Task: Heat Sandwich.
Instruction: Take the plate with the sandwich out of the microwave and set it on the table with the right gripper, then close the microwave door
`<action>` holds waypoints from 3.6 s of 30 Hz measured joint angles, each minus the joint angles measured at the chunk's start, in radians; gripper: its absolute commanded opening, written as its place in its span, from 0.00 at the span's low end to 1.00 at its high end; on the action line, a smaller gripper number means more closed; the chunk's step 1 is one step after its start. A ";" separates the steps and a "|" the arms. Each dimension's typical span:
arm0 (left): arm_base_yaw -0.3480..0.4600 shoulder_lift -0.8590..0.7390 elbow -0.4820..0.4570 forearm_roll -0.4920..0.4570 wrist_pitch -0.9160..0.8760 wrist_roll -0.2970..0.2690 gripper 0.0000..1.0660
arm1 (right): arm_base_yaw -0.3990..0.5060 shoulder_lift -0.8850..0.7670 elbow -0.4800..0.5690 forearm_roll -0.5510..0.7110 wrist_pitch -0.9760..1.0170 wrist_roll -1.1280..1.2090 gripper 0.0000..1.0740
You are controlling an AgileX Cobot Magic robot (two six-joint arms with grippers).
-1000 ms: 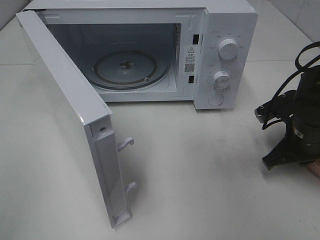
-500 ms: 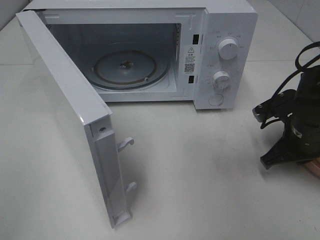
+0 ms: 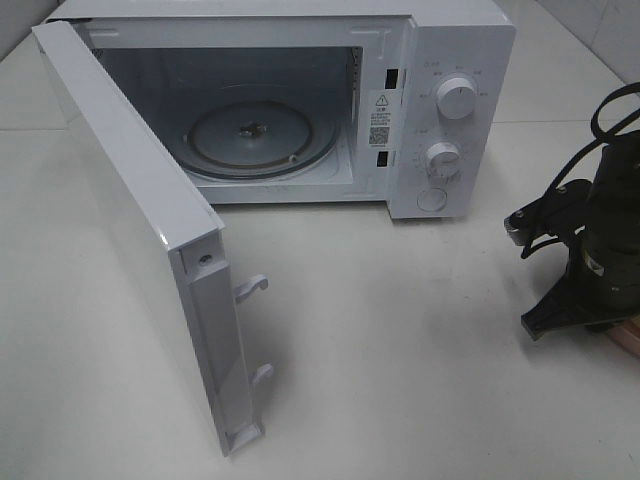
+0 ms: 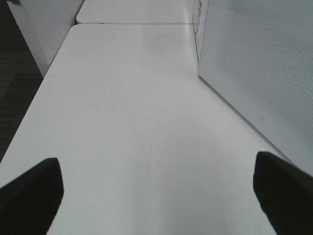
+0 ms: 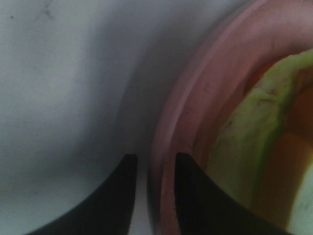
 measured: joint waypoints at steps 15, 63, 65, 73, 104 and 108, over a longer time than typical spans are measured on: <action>0.000 0.000 0.000 0.000 0.000 0.000 0.95 | 0.000 -0.146 0.001 0.203 0.040 -0.203 0.69; 0.000 0.000 0.000 0.000 0.000 0.000 0.95 | 0.000 -1.183 0.002 0.700 0.538 -0.573 0.71; 0.000 0.000 0.000 0.000 0.000 0.000 0.95 | 0.000 -1.268 0.002 0.700 0.548 -0.572 0.71; 0.000 0.000 0.000 0.000 0.000 0.000 0.95 | -0.015 -1.473 0.047 0.701 0.554 -0.547 0.71; 0.000 0.000 0.000 0.000 0.000 0.000 0.95 | -0.163 -1.815 0.215 0.685 0.534 -0.548 0.71; 0.000 0.000 0.000 0.000 0.000 0.000 0.95 | -0.163 -1.815 0.215 0.685 0.534 -0.548 0.71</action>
